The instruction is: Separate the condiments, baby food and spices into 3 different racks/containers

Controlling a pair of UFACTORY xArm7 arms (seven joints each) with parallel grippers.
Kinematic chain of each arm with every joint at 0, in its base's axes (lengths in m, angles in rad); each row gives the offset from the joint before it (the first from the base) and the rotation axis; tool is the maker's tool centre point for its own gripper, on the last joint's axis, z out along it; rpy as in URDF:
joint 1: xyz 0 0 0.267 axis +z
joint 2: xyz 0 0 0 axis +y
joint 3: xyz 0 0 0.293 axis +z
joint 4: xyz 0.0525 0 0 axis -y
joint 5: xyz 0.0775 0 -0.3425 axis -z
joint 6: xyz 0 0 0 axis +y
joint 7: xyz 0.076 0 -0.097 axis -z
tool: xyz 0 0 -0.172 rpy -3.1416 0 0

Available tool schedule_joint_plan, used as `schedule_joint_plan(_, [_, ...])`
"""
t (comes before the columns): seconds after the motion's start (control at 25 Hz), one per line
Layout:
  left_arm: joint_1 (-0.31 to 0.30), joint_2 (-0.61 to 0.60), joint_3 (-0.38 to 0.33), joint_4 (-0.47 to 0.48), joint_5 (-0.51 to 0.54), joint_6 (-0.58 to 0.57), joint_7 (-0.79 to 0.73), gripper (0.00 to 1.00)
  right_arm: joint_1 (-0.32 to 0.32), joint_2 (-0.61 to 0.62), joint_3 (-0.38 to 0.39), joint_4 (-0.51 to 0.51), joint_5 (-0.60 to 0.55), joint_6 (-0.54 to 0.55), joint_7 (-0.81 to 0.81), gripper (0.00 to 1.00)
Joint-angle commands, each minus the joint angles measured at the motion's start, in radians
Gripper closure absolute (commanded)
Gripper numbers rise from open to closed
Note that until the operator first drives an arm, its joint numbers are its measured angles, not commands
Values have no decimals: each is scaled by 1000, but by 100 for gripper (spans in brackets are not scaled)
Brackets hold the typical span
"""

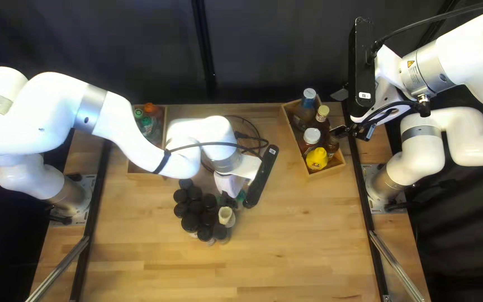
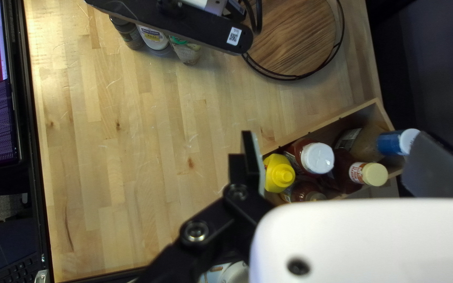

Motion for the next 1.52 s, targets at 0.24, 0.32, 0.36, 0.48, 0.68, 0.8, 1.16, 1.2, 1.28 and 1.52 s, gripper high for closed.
schedule_joint_plan(0.24, [-4,-23,0,16,10,26,-10,100,0,0,0,0,0,0,0,0])
schedule_joint_plan(0.32, [-4,-41,1,41,17,68,-14,100,0,0,0,0,0,0,0,0])
schedule_joint_plan(0.36, [-5,-45,2,50,21,82,-16,100,0,0,0,0,0,0,0,0])
schedule_joint_plan(0.48, [-4,-62,6,96,34,143,-21,100,0,0,0,0,0,0,0,0])
schedule_joint_plan(0.68, [31,-121,20,156,23,263,29,100,0,0,0,0,0,0,0,0])
schedule_joint_plan(0.8, [58,-159,36,161,14,311,65,100,0,0,0,0,0,0,0,0])
schedule_joint_plan(1.16, [105,-359,78,40,9,404,129,100,0,0,0,0,0,0,0,0])
schedule_joint_plan(1.2, [110,-399,85,-1,3,412,144,100,0,0,0,0,0,0,0,0])
schedule_joint_plan(1.28, [117,-464,98,-65,-8,426,171,100,0,0,0,0,0,0,0,0])
schedule_joint_plan(1.52, [127,-643,142,-232,-35,474,233,100,0,0,0,0,0,0,0,0])
